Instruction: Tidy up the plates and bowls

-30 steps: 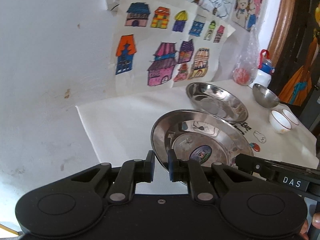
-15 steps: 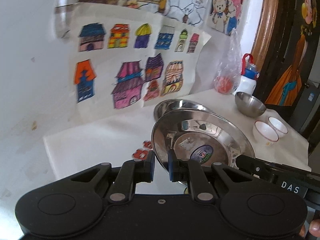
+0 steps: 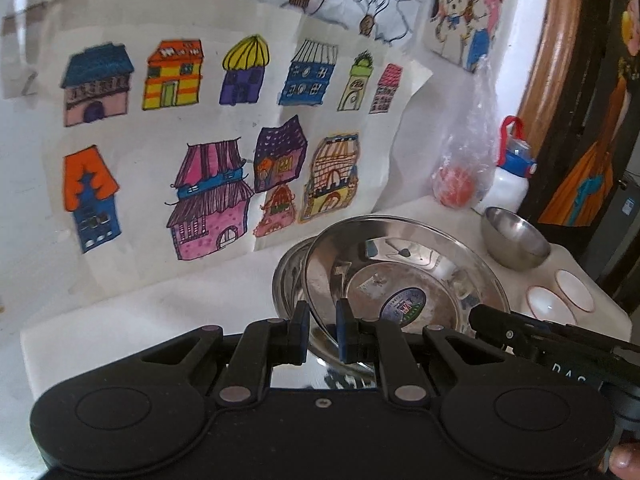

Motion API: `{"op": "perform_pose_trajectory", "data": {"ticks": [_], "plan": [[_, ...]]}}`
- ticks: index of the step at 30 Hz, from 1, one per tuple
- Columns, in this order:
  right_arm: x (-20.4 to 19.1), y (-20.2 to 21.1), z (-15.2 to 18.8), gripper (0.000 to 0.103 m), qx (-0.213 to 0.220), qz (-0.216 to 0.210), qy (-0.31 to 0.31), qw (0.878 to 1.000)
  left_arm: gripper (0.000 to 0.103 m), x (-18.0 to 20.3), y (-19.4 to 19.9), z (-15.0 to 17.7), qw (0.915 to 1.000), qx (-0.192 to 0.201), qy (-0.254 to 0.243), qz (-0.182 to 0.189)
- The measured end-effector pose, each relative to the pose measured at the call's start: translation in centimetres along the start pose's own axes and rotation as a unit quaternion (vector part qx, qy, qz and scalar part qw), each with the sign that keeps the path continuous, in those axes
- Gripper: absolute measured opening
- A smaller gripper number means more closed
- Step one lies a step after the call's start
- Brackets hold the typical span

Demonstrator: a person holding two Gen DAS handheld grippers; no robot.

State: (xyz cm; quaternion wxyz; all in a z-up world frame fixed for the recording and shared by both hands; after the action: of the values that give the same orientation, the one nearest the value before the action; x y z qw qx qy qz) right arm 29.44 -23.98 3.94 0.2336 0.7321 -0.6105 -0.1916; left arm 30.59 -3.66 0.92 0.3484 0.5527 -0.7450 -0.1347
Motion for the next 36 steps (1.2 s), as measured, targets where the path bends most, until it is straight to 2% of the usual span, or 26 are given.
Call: {"op": "perform_pose_trajectory", "data": {"ticks": [8,14,16,17,20,22,26,30,32,36], "plan": [[-0.1,-1.9,0.4,0.026,-0.011,-0.002,0.017,1.000,0.014,-0.8,-3.3,-0.3,0.9996,-0.020,0.007,-0.017],[-0.7,-2.4,0.4,0.027,-0.012,-0.007,0.035,0.999,0.013,-1.3,-3.8,-0.3,0.9995,-0.023,0.011,-0.018],[-1.1,-2.4,0.3,0.027,-0.011,-0.013,0.041,0.999,0.000,-1.2,-3.7,-0.3,0.9996,-0.025,0.011,0.001],[-1.2,-2.4,0.3,0.027,-0.010,-0.015,0.040,0.999,0.000,-0.9,-3.5,-0.4,0.9996,-0.026,0.009,0.011],[-1.2,-2.4,0.3,0.027,-0.010,-0.011,0.042,0.999,0.000,0.5,-2.8,-0.4,0.9997,-0.002,-0.023,0.006],[-1.2,-2.4,0.2,0.027,-0.011,-0.010,0.043,0.999,0.000,0.9,-2.8,-0.4,0.9996,-0.002,-0.029,0.009],[-1.2,-2.4,0.4,0.032,-0.016,0.000,0.046,0.999,0.002,0.5,-2.8,-0.6,0.9999,-0.008,-0.013,0.009],[-0.8,-2.5,0.8,0.035,-0.020,0.012,0.038,0.999,0.010,-0.1,-2.6,-0.4,0.9999,-0.008,-0.002,0.007],[-0.8,-2.4,0.7,0.041,-0.014,0.021,0.041,0.999,0.013,-0.3,-2.5,-0.4,1.0000,-0.005,0.000,0.004],[-1.1,-2.6,0.4,0.043,-0.011,0.025,0.057,0.998,0.019,-0.7,-2.3,-0.5,1.0000,-0.002,0.007,0.003]]}}
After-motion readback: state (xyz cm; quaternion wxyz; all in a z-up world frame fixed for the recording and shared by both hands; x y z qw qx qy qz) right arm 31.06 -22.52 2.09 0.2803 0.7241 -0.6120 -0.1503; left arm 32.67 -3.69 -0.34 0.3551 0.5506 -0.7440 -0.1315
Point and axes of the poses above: each gripper's, at about its wrist camera, not at the fingertips, and y roughly against the way its jaws point, x to its right, z to its underside, the point moved 3 cm from there along -y, roughly the way its jaws point, and after that the axes turned 14 degrees about y, right-handed, at the moved point
